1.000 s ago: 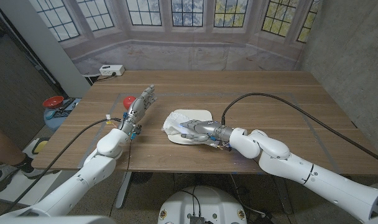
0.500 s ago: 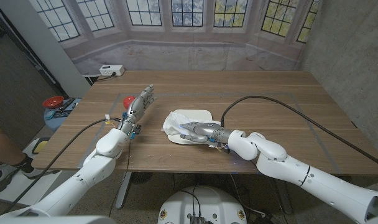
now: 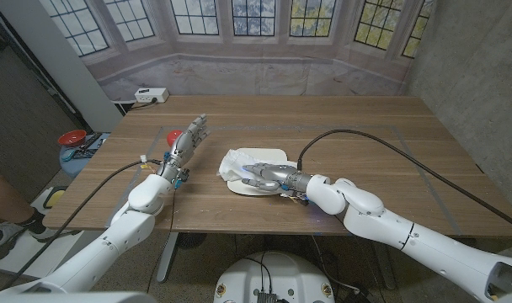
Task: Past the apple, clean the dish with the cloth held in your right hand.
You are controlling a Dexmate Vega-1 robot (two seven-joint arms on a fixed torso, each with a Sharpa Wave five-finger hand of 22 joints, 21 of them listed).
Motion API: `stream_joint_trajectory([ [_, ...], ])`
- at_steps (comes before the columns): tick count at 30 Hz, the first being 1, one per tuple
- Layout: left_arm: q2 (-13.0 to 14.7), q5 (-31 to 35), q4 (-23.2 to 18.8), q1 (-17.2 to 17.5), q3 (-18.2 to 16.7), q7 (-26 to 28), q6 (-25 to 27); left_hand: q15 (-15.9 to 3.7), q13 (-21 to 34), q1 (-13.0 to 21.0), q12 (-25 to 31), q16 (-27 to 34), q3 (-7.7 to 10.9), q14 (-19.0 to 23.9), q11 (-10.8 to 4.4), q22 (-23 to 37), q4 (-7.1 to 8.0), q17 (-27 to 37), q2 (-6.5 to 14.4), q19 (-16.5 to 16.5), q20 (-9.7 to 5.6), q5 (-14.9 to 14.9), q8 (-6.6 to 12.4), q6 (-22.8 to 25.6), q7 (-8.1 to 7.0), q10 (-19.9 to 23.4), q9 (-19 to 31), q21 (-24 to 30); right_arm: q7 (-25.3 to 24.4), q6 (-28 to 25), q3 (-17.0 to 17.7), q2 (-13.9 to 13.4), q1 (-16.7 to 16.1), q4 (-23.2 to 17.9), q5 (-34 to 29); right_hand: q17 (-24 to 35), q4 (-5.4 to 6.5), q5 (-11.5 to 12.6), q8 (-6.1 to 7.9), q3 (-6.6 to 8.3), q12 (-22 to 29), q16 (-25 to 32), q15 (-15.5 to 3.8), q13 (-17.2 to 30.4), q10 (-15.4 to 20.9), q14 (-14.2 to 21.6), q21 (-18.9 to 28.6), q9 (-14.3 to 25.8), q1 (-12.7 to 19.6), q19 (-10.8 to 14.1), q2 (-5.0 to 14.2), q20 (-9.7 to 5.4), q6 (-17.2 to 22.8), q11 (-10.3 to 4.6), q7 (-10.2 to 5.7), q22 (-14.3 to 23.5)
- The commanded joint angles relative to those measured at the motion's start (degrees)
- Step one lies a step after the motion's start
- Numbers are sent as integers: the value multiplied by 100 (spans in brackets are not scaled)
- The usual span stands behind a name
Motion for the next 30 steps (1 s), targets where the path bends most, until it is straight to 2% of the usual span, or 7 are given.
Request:
stream_joint_trajectory([
  [1,20,-54,67,-27,-29,-50,0,-15,12,-14,-17,5,50,45,-25,8,11,19,-23,14,-1,21,3,-2,-27,6,10,2,-89,99,-129,208,233,382,160,19,21,-3,5,-20,0,41,-35,11,-12,-22,38,9,-61,66,513,-82,-227,38,23,20],
  [14,-13,-81,223,-178,6,-159,30,-21,12,-19,-19,5,60,53,-14,8,12,20,-28,15,-5,20,5,-3,-32,5,10,2,-285,274,-278,477,623,975,222,21,23,5,29,-35,7,53,-41,11,3,3,50,10,-68,90,521,-98,-235,40,17,19],
  [30,-31,-19,196,-250,47,-82,130,-24,12,-27,-19,4,72,54,-22,9,16,20,-32,14,-4,19,11,10,-30,11,10,2,-369,510,-325,554,936,1466,432,23,21,15,70,-50,25,69,-48,12,60,43,65,10,-67,134,532,-104,-187,71,41,17],
])
